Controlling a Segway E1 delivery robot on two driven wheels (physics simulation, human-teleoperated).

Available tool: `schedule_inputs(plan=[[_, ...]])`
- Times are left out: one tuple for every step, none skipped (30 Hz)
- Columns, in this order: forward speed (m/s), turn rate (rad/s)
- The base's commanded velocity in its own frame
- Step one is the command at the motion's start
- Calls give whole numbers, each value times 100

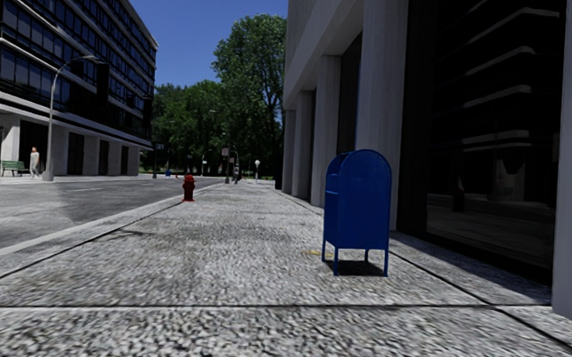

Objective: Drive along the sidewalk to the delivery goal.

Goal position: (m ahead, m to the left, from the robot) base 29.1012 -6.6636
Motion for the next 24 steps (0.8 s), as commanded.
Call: schedule_inputs(plan=[[200,30],[200,30],[200,36],[200,38],[200,39],[200,39],[200,39],[200,39],[200,39],[200,39],[200,39],[200,39],[200,39],[200,39],[200,39],[200,39],[200,27],[200,27],[200,4],[200,0],[200,0],[200,0],[200,0],[200,0]])
